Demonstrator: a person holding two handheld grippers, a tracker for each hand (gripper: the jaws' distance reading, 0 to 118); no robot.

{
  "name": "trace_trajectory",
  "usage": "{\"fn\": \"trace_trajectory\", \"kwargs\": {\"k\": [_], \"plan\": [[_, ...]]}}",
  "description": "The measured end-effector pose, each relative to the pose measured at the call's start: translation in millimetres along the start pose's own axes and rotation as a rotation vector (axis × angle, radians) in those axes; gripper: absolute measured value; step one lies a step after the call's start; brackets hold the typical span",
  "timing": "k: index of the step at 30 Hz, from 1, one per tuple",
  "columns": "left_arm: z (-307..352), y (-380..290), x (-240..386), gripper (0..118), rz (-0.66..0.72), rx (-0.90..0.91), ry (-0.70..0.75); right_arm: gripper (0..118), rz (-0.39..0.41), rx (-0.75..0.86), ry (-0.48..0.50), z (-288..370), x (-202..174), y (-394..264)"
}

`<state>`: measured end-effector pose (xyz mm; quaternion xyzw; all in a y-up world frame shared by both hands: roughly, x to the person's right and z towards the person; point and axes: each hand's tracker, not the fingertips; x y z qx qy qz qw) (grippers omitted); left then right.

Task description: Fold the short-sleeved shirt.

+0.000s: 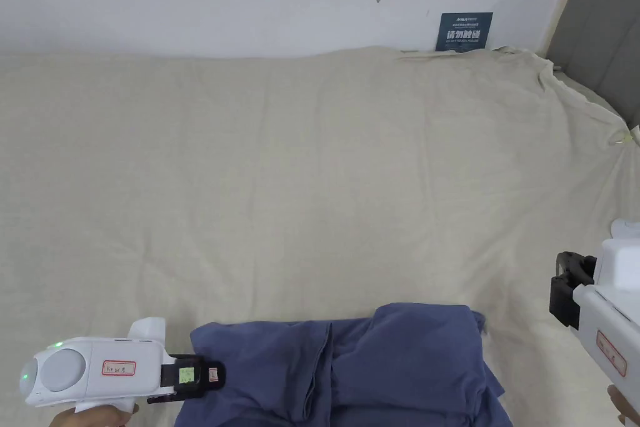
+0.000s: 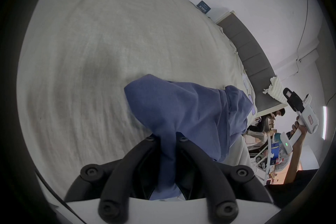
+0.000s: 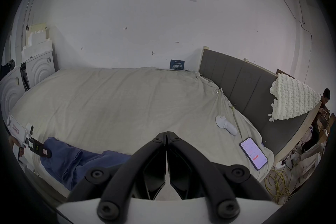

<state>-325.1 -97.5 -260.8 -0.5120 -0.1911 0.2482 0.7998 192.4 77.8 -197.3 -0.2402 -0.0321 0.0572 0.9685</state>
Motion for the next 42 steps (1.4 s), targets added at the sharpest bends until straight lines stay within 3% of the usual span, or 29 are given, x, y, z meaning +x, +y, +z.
{"fn": "trace_trajectory", "kwargs": {"k": [10,17,22,28,37,42], "plan": [[62,4,21,7,0.019,0.073,0.076,0,-0.009,0.009,0.022,-1,-1,4],[125,8,12,7,0.059,0.100,0.234,0,-0.007,0.015,0.040,-2,-2,5],[135,11,46,7,0.082,0.110,0.257,0,-0.010,0.015,0.046,-3,-2,4],[98,27,124,7,-0.054,0.052,0.159,0,-0.018,0.018,0.043,-2,5,3],[-13,41,216,7,-0.213,-0.099,0.036,0,-0.038,0.020,0.025,3,18,-3],[-83,26,247,7,-0.316,-0.216,0.105,0,-0.046,0.010,0.012,6,26,-8]]}}
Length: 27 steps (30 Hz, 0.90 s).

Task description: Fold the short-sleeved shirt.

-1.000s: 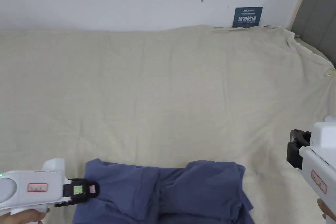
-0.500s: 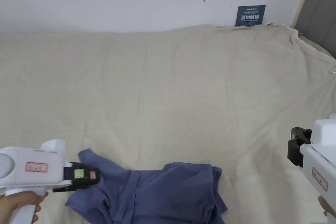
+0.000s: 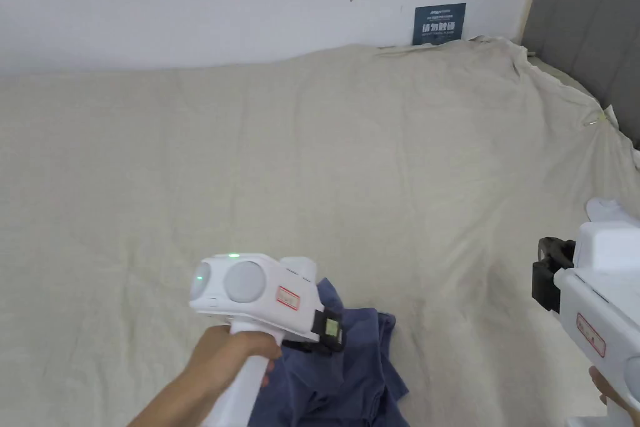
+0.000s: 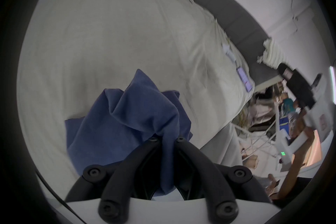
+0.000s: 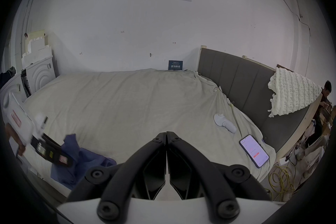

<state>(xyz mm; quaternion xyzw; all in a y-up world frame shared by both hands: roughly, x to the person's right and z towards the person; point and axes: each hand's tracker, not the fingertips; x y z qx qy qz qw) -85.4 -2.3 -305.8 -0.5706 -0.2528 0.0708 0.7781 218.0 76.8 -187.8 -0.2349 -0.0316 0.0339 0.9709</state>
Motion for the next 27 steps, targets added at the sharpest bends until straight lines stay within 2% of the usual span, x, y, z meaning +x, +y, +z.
{"fn": "trace_trajectory", "kwargs": {"k": [2,6,8,10,12,13,14,16,19,25,27], "plan": [[-23,1,11,7,-0.040,-0.046,0.029,0,-0.003,-0.002,-0.008,1,3,-2],[-56,-2,21,8,-0.028,-0.077,0.075,0,-0.007,-0.010,-0.022,3,9,-4],[-65,-5,26,12,-0.040,-0.080,0.101,0,-0.007,-0.014,-0.028,4,12,-5],[-64,-4,30,30,-0.044,-0.075,0.105,0,-0.008,-0.017,-0.032,5,13,-6],[-58,-5,34,66,-0.036,-0.062,0.029,0,-0.010,-0.020,-0.035,5,14,-6],[-51,-5,35,79,-0.026,-0.048,0.005,0,-0.012,-0.020,-0.036,5,15,-5],[-44,-5,36,97,-0.028,-0.033,0.014,0,-0.014,-0.019,-0.036,5,15,-6],[-27,-6,39,113,-0.055,0.020,0.021,0,-0.015,-0.016,-0.038,6,15,-5],[6,-9,33,113,-0.092,0.138,0.028,0,-0.018,-0.011,-0.035,6,14,-3],[49,-22,2,113,-0.064,0.307,0.141,0,-0.014,0.003,-0.026,8,9,2],[52,-30,-8,107,-0.068,0.368,0.207,0,-0.011,0.006,-0.023,9,6,3]]}}
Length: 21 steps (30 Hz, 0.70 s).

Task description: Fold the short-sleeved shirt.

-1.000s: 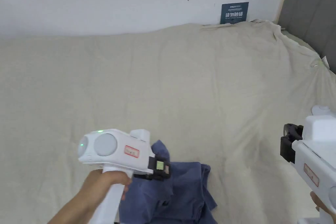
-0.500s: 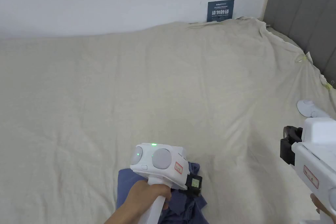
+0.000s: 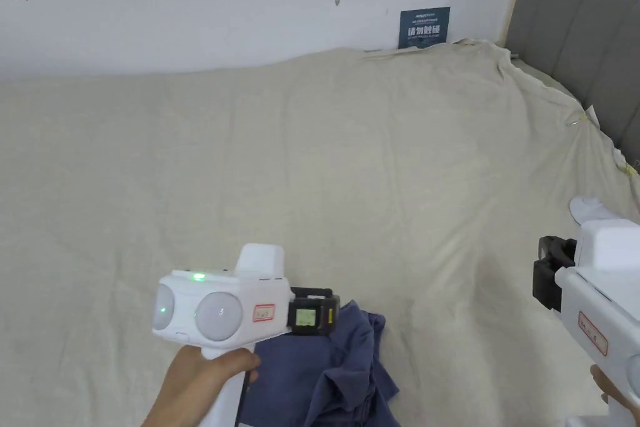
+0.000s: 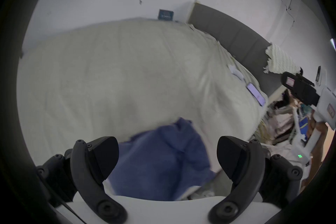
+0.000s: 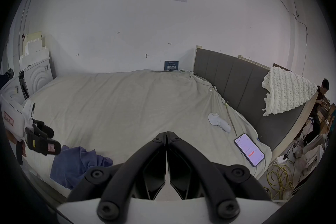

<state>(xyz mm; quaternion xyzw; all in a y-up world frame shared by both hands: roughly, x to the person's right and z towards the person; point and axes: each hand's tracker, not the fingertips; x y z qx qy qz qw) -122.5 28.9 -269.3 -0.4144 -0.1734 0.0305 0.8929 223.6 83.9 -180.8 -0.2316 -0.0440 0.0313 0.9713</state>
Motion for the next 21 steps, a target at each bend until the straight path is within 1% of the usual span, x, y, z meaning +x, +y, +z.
{"fn": "trace_trajectory", "kwargs": {"k": [1,4,5,6,8,9,10,13,17,21], "plan": [[0,-7,-4,97,-0.019,0.041,0.053,0,0.001,0.001,0.003,0,-1,0],[-4,-28,-9,26,-0.111,0.120,0.128,0,0.001,0.001,0.007,0,-3,0],[-10,-38,-9,12,-0.133,0.135,0.144,0,0.002,0.000,0.008,0,-3,0],[-14,-46,-9,7,-0.147,0.139,0.149,0,0.002,0.000,0.009,0,-4,0],[-24,-62,-9,4,-0.146,0.135,0.107,0,0.000,-0.003,0.010,0,-4,-1],[-28,-67,-9,0,-0.127,0.130,0.089,0,-0.001,-0.003,0.011,0,-4,-2],[-33,-74,-7,0,-0.099,0.128,0.083,0,-0.001,-0.006,0.010,0,-4,-2],[-50,-90,5,0,-0.131,0.130,0.094,0,-0.003,-0.014,0.007,-1,-2,-5],[-66,-103,25,0,-0.133,0.113,0.068,0,-0.004,-0.024,-0.003,-1,4,-9],[-78,-110,57,0,-0.198,0.112,0.023,0,-0.003,-0.033,-0.019,-1,10,-11]]}}
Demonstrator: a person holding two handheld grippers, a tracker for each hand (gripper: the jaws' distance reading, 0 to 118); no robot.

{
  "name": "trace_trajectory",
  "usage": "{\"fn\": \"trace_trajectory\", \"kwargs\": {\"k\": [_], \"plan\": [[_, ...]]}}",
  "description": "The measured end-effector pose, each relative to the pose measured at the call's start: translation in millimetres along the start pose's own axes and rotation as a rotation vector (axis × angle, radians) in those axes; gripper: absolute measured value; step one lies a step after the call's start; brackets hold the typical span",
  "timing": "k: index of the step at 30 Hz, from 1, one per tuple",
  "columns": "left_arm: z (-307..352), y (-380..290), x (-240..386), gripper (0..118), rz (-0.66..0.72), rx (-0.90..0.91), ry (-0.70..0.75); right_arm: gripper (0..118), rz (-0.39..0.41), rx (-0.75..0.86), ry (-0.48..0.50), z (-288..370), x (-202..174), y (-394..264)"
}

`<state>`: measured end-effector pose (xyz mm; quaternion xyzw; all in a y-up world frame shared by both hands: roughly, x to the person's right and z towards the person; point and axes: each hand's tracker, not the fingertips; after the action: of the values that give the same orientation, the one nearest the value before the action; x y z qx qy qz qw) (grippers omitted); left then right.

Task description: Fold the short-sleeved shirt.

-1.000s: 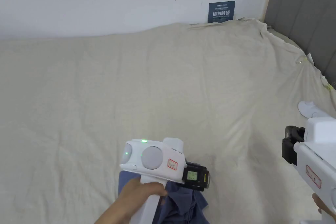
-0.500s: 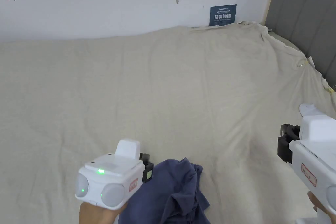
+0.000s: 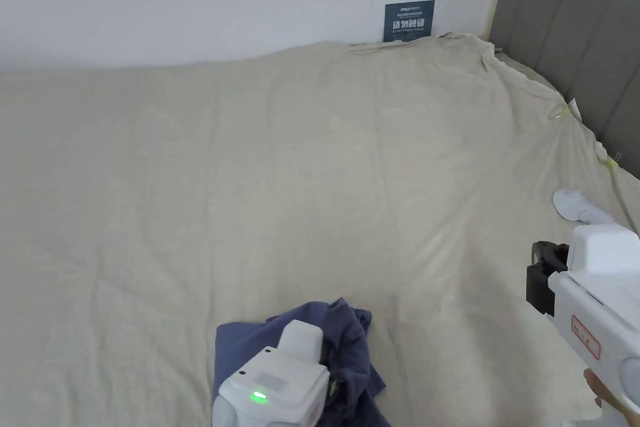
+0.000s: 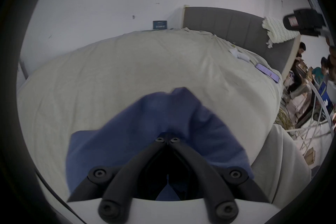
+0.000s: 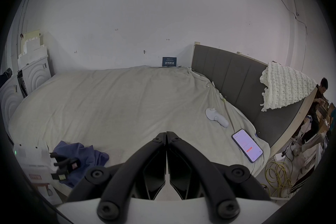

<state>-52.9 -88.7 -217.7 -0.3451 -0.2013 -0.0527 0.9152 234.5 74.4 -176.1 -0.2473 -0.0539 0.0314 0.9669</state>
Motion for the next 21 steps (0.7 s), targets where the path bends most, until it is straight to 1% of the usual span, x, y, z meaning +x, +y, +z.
{"fn": "trace_trajectory", "kwargs": {"k": [3,7,9,11,14,21], "plan": [[-12,-5,27,0,-0.053,-0.015,-0.017,0,-0.007,-0.002,-0.009,1,4,0],[-16,-9,43,0,-0.061,0.005,0.000,0,-0.010,-0.001,-0.015,2,5,0],[-16,-9,44,0,-0.059,0.017,-0.016,0,-0.006,-0.003,-0.015,1,5,0],[-14,-9,50,0,-0.082,0.038,-0.058,0,-0.003,-0.004,-0.013,2,3,0],[-13,-8,62,0,-0.111,0.045,-0.076,0,-0.006,-0.002,-0.013,3,2,1],[10,9,55,0,-0.058,0.116,-0.085,0,-0.004,0.007,-0.011,6,0,3]]}}
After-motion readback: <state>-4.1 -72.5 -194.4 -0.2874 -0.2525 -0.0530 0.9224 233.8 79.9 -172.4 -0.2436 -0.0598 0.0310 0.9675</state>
